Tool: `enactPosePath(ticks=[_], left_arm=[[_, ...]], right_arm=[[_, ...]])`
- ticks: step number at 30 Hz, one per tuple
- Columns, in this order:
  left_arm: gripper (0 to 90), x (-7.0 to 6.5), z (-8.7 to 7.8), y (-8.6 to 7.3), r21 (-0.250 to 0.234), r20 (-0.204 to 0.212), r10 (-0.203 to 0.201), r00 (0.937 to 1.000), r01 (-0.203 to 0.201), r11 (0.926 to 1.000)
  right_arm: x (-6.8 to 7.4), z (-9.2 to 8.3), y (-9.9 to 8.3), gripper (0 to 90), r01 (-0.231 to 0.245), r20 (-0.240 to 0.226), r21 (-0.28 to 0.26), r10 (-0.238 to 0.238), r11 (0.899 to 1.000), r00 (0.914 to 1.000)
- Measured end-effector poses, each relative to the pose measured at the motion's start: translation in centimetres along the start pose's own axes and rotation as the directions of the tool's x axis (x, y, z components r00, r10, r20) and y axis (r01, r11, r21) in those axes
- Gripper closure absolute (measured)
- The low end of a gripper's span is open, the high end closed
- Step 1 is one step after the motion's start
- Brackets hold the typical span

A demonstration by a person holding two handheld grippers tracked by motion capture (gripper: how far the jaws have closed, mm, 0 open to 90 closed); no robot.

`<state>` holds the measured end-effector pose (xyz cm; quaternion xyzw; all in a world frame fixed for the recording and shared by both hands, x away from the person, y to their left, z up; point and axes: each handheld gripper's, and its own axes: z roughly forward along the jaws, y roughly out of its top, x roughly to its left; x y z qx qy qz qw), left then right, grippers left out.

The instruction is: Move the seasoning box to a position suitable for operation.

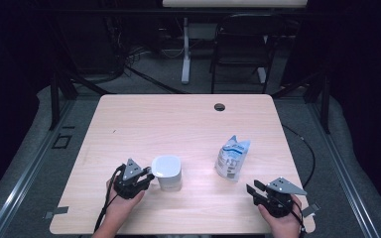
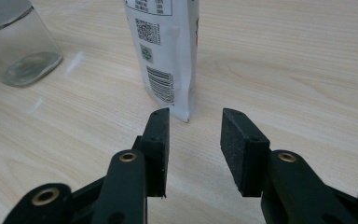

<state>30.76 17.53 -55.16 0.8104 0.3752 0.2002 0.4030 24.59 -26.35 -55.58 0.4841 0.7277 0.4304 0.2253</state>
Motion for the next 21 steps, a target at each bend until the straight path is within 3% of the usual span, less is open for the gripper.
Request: enactPosePath(ticks=[6,11,16,21], left_arm=[[70.4,-0.7,-0.3,0.3,0.031,-0.007,-0.014,0.9999,0.014,0.9994],[70.6,-1.2,-1.0,-0.1,0.041,0.001,0.009,1.0,-0.009,0.9991],[71.2,-1.5,-1.9,-0.4,0.041,0.017,-0.008,0.9998,0.008,0.9991],[71.2,-2.4,-2.3,-0.6,0.053,0.028,0.024,0.9993,-0.026,0.9982]], right_arm=[[0.0,0.1,-0.2,62.6,-0.039,0.008,-0.007,0.039,0.999,0.9992],[0.1,0.3,0.0,60.7,-0.032,0.002,-0.006,0.032,0.999,0.9995],[0.2,0.3,-0.1,58.9,-0.03,-0.002,-0.001,0.03,1.0,0.9996],[0.5,0.4,-0.1,56.9,-0.026,-0.013,-0.001,0.026,1.0,0.9996]])
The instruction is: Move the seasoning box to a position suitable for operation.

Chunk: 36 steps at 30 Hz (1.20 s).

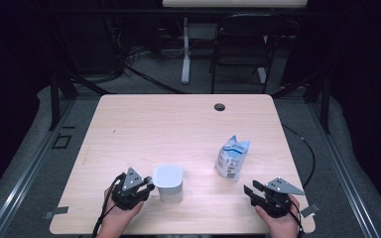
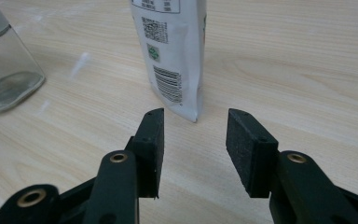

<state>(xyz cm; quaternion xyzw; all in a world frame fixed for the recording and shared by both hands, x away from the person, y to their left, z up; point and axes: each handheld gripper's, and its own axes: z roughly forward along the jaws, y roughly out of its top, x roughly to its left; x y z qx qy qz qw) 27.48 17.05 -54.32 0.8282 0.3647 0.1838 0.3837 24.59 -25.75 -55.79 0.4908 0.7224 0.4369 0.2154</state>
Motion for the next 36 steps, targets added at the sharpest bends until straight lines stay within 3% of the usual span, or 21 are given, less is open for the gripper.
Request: enactPosePath(ticks=[6,12,18,24,27,31,36], left_arm=[[71.0,-0.9,-0.2,-0.5,-0.01,0.031,0.026,0.9992,-0.026,0.9996],[70.8,-1.6,-0.4,-0.5,-0.007,0.089,0.048,0.9949,-0.047,0.9989],[70.7,-2.4,-0.2,-0.5,-0.013,0.104,0.084,0.991,-0.084,0.9964],[68.7,-2.2,-0.3,-0.7,-0.017,0.119,0.067,0.9906,-0.066,0.9977],[57.7,-1.8,-0.7,-0.6,-0.027,0.119,0.036,0.9922,-0.033,0.9991],[52.3,-1.6,-1.3,-0.3,-0.018,0.171,-0.013,0.9852,0.017,0.9997],[52.1,-2.0,-2.2,0.3,0.003,0.171,0.012,0.9853,-0.013,0.9999]], right_arm=[[0.4,0.1,0.0,55.9,0.013,-0.025,0.014,-0.013,1.0,0.9996],[0.5,-0.1,0.1,54.9,0.024,-0.022,0.013,-0.024,1.0,0.9995],[0.8,-0.3,0.1,52.4,0.053,-0.008,-0.001,-0.053,0.999,0.9985],[1.2,-0.1,0.1,50.3,0.063,-0.02,-0.002,-0.063,0.998,0.9978],[1.3,-0.2,0.1,50.7,0.067,-0.023,-0.005,-0.067,0.998,0.9975],[1.2,-0.2,0.2,52.4,0.063,-0.031,0.005,-0.062,0.998,0.9976],[1.3,-0.3,0.2,52.4,0.056,-0.031,0.009,-0.056,0.998,0.998]])
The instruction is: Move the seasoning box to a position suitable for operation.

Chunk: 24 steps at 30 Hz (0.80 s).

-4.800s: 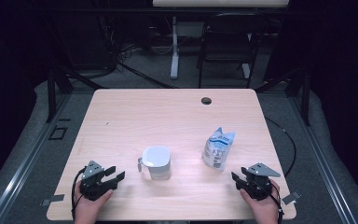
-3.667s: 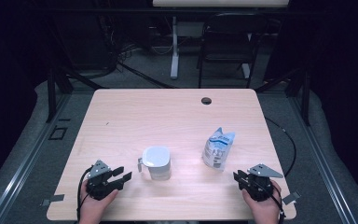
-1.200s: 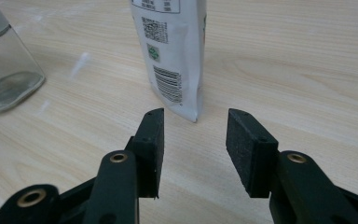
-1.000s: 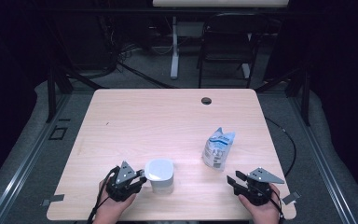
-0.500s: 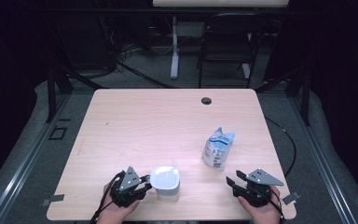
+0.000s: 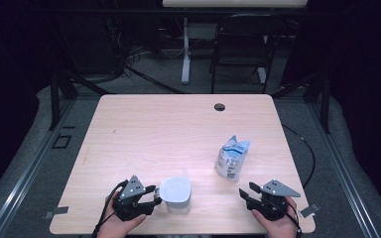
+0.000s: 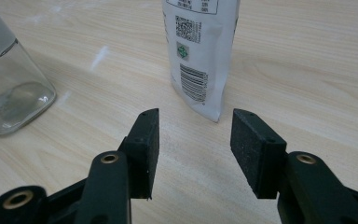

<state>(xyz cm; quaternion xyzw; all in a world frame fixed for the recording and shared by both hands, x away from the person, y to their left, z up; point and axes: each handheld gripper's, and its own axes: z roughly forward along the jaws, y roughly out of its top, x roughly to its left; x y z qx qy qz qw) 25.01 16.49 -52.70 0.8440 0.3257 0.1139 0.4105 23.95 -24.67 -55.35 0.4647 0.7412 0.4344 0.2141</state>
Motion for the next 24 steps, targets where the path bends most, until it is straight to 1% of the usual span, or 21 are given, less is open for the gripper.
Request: enactPosePath(ticks=[1,2,3,5,6,7,8,10,13,14,17,19,21,22,24], left_arm=[[52.0,-0.1,-0.2,0.0,-0.009,0.006,-0.002,1.0,0.002,1.0],[51.6,-0.1,-0.5,-0.1,-0.005,0.009,-0.001,1.0,0.002,1.0],[52.0,-0.1,-0.8,-0.1,-0.012,0.007,0.002,1.0,-0.002,0.9999],[52.7,0.0,-1.3,-0.2,-0.036,0.011,-0.016,0.9998,0.016,0.9992],[53.9,0.1,-1.4,-0.2,-0.05,0.017,-0.023,0.9996,0.024,0.9985],[55.6,0.2,-1.6,-0.2,-0.058,0.019,-0.026,0.9995,0.027,0.9979],[56.2,0.3,-1.7,-0.1,-0.057,0.017,-0.025,0.9996,0.026,0.9981],[59.4,0.5,-1.9,-0.1,-0.061,0.009,-0.017,0.9998,0.017,0.998],[62.7,0.7,-2.0,-0.2,-0.069,0.009,-0.032,0.9995,0.032,0.9971],[63.2,0.8,-2.1,-0.1,-0.073,0.005,-0.033,0.9994,0.033,0.9968],[65.0,0.9,-2.5,0.3,-0.094,0.016,-0.045,0.9989,0.046,0.9945],[66.2,0.9,-2.9,0.7,-0.109,0.016,-0.043,0.9989,0.045,0.993],[68.4,0.9,-3.1,0.9,-0.11,0.014,-0.035,0.9993,0.037,0.9933],[69.6,0.8,-3.1,1.0,-0.109,0.014,-0.037,0.9992,0.039,0.9933],[72.5,0.8,-3.0,1.2,-0.1,0.004,-0.032,0.9995,0.033,0.9945]], right_arm=[[0.1,0.0,0.0,52.4,-0.001,0.002,-0.004,0.001,1.0,1.0],[0.1,0.0,0.0,52.4,-0.003,-0.005,-0.01,0.003,1.0,1.0],[0.0,-0.2,0.1,53.1,0.005,-0.007,-0.001,-0.005,1.0,1.0],[0.1,-0.2,0.1,56.0,-0.003,-0.018,-0.012,0.002,1.0,0.9998],[0.1,-0.3,0.2,57.5,-0.002,-0.019,-0.003,0.002,1.0,0.9998],[0.1,-0.4,0.3,58.1,-0.006,-0.025,-0.003,0.006,1.0,0.9997],[0.2,-0.5,0.3,58.6,-0.008,-0.023,-0.016,0.007,1.0,0.9997],[0.3,-0.6,0.4,58.5,-0.002,-0.024,-0.026,0.001,1.0,0.9997],[0.4,-0.6,0.4,56.6,0.019,-0.013,-0.026,-0.02,0.999,0.9997],[0.4,-0.5,0.3,55.7,0.016,-0.015,-0.03,-0.016,0.999,0.9998],[0.5,-0.3,0.3,54.1,0.011,-0.034,-0.026,-0.012,1.0,0.9994],[0.7,-0.2,0.4,53.4,0.022,-0.039,-0.019,-0.023,1.0,0.999],[1.0,-0.1,0.5,53.4,0.031,-0.044,-0.007,-0.032,0.999,0.9985],[1.2,0.0,0.5,53.4,0.036,-0.051,-0.001,-0.036,0.999,0.998],[1.4,0.1,0.6,53.1,0.042,-0.058,0.006,-0.041,0.999,0.9975]])
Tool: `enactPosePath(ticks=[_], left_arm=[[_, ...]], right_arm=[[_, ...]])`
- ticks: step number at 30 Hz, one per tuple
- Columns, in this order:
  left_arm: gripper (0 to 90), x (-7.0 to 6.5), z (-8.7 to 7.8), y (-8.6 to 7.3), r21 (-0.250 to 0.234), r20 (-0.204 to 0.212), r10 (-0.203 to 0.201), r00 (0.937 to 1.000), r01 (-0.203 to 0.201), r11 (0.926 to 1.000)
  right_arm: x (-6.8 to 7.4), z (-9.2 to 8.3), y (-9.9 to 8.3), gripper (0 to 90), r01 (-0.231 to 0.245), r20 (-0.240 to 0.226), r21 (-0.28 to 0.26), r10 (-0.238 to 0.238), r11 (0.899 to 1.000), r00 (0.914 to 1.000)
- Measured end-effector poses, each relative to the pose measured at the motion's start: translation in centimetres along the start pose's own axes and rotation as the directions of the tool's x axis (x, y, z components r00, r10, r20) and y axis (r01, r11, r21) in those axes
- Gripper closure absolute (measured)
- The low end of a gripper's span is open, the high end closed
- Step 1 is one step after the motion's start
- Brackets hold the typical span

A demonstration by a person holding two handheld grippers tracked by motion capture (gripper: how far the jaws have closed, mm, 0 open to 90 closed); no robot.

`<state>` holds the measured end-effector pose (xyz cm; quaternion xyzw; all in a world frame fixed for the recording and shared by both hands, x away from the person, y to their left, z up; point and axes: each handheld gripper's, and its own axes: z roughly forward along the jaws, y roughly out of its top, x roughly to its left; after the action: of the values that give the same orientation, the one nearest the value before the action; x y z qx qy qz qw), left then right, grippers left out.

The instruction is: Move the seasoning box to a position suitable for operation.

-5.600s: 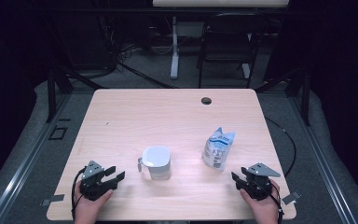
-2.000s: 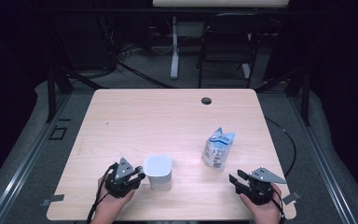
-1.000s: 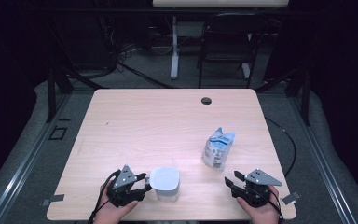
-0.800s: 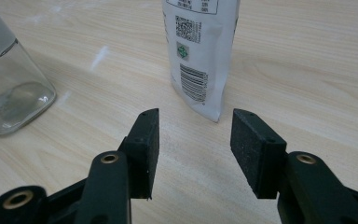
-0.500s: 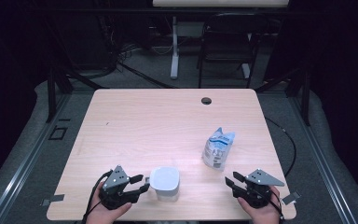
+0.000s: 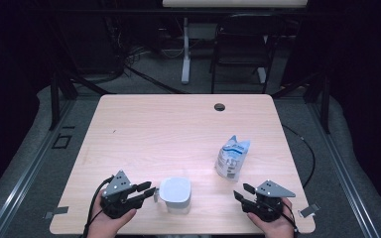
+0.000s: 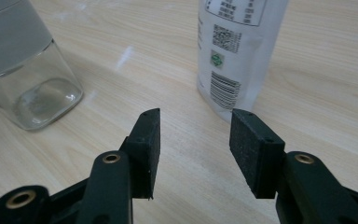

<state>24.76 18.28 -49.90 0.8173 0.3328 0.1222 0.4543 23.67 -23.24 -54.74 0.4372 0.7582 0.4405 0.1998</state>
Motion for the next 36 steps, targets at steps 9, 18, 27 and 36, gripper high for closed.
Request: enactPosePath(ticks=[9,18,27,36], left_arm=[[90.0,-0.7,0.1,2.6,0.014,0.028,0.023,0.9993,-0.023,0.9996],[90.0,-1.3,1.2,3.4,0.028,0.051,0.059,0.997,-0.06,0.9978],[90.0,-1.1,1.7,2.9,0.047,0.042,0.065,0.997,-0.067,0.9966],[90.0,-1.1,1.8,2.8,0.037,0.048,0.064,0.9968,-0.066,0.9971]], right_arm=[[1.1,0.3,1.5,52.0,0.064,-0.007,0.045,-0.063,0.997,0.998],[2.1,0.5,3.2,58.7,0.059,-0.028,0.036,-0.058,0.998,0.9979],[2.9,1.1,3.1,60.5,0.044,-0.059,0.032,-0.042,0.999,0.9974],[3.3,1.3,4.4,71.7,0.1,-0.08,0.039,-0.096,0.994,0.9921]])
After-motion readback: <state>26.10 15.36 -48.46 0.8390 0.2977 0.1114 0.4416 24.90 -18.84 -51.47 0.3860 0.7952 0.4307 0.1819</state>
